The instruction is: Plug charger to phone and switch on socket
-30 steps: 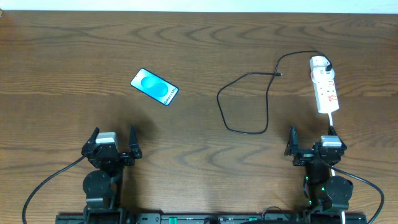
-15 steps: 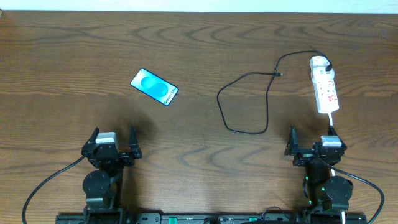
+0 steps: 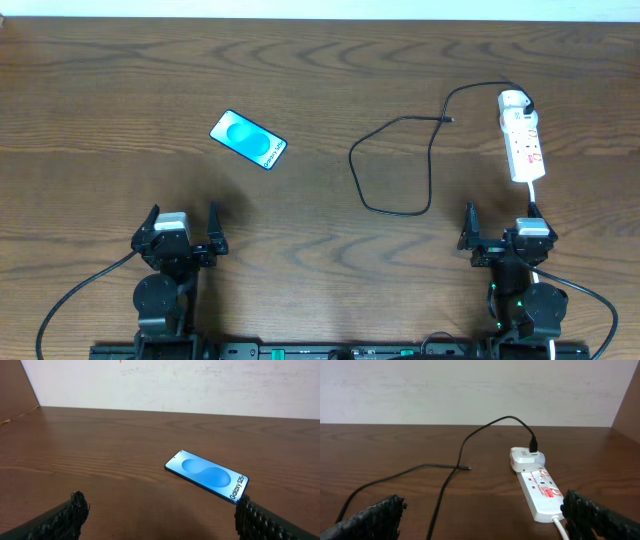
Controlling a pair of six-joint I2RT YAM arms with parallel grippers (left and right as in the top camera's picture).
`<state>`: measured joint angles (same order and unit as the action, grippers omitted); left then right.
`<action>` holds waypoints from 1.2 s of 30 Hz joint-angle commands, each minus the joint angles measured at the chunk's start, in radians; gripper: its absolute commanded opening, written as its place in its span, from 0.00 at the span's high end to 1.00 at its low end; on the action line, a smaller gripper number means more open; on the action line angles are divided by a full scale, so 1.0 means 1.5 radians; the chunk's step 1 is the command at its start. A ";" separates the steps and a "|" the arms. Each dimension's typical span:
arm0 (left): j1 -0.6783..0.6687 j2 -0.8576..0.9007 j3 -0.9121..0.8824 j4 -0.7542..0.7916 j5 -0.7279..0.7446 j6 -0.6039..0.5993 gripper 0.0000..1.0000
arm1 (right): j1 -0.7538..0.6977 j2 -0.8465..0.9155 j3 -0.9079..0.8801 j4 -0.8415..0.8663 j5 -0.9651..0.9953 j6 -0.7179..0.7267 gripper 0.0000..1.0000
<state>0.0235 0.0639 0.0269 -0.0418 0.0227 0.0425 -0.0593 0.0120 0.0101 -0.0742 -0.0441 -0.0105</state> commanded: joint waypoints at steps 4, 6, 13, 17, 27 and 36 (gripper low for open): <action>-0.001 0.000 -0.015 -0.020 -0.023 0.009 0.05 | 0.005 -0.002 -0.003 -0.001 0.008 0.007 0.01; -0.001 0.000 -0.015 -0.020 -0.024 0.009 0.05 | 0.005 -0.002 -0.003 -0.001 0.008 0.007 0.01; -0.001 0.000 -0.015 -0.019 -0.023 0.009 0.05 | 0.005 -0.002 -0.003 -0.001 0.008 0.007 0.01; -0.001 0.000 -0.015 -0.010 -0.023 0.008 0.05 | 0.005 -0.002 -0.003 -0.001 0.008 0.007 0.01; -0.001 0.000 0.012 0.032 -0.023 -0.083 0.05 | 0.005 -0.002 -0.003 -0.001 0.008 0.007 0.01; -0.001 0.055 0.119 0.013 -0.021 -0.087 0.05 | 0.005 -0.002 -0.003 -0.001 0.008 0.007 0.01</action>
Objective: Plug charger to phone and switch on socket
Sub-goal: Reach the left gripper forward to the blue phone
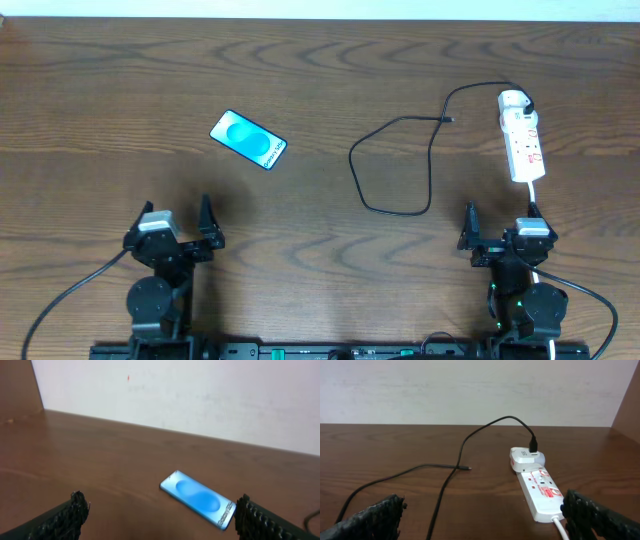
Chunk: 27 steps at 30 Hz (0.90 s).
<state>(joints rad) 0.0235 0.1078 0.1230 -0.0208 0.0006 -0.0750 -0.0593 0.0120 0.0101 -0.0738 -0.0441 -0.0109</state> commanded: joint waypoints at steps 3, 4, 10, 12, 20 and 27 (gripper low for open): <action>-0.001 0.092 0.123 -0.031 -0.005 -0.009 0.05 | 0.005 -0.002 -0.003 -0.001 0.008 0.007 0.01; -0.001 0.116 0.146 -0.043 -0.005 -0.009 0.05 | 0.005 -0.002 -0.003 -0.001 0.008 0.007 0.01; -0.002 0.276 0.313 -0.156 0.028 -0.018 0.05 | 0.005 -0.002 -0.003 -0.001 0.008 0.007 0.01; -0.002 0.330 0.379 -0.218 0.026 -0.043 0.05 | 0.005 -0.002 -0.003 -0.001 0.008 0.007 0.01; -0.002 0.515 0.629 -0.443 0.172 -0.086 0.05 | 0.005 -0.002 -0.003 -0.001 0.008 0.007 0.01; -0.002 0.563 0.641 -0.516 0.327 -0.086 0.05 | 0.005 -0.002 -0.003 -0.001 0.008 0.007 0.01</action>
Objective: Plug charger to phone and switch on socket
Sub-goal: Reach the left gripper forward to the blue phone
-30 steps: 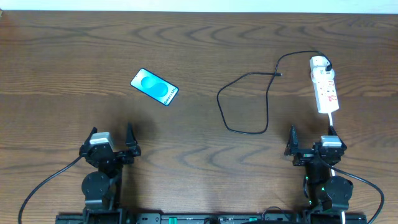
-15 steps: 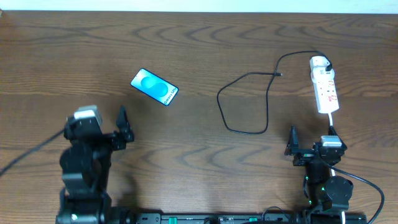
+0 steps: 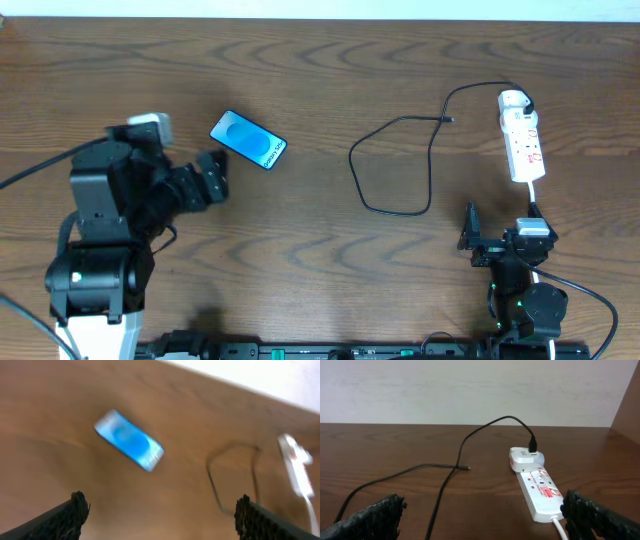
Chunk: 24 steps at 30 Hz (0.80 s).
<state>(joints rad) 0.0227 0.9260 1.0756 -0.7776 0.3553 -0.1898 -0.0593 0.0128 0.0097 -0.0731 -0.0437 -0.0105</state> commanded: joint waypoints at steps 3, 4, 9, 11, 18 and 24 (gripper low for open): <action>-0.002 0.034 0.006 -0.010 0.086 -0.060 0.05 | 0.005 -0.002 -0.002 -0.001 0.008 0.007 0.01; -0.002 0.039 0.006 -0.009 0.077 -0.092 0.05 | 0.005 -0.002 -0.002 -0.001 0.008 0.007 0.01; -0.002 0.060 0.019 -0.015 -0.066 -0.227 0.05 | 0.005 -0.002 -0.002 -0.001 0.008 0.007 0.01; -0.007 0.073 0.032 -0.018 -0.112 -0.261 0.05 | 0.005 -0.002 -0.002 -0.001 0.008 0.007 0.01; -0.077 0.177 0.119 -0.037 -0.269 -0.329 0.05 | 0.005 -0.002 -0.002 -0.001 0.008 0.007 0.01; -0.120 0.317 0.207 -0.039 -0.353 -0.367 0.05 | 0.005 -0.002 -0.002 -0.001 0.008 0.007 0.01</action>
<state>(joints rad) -0.1406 1.3109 1.3243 -0.8295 -0.0517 -0.6758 -0.0593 0.0128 0.0097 -0.0731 -0.0437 -0.0105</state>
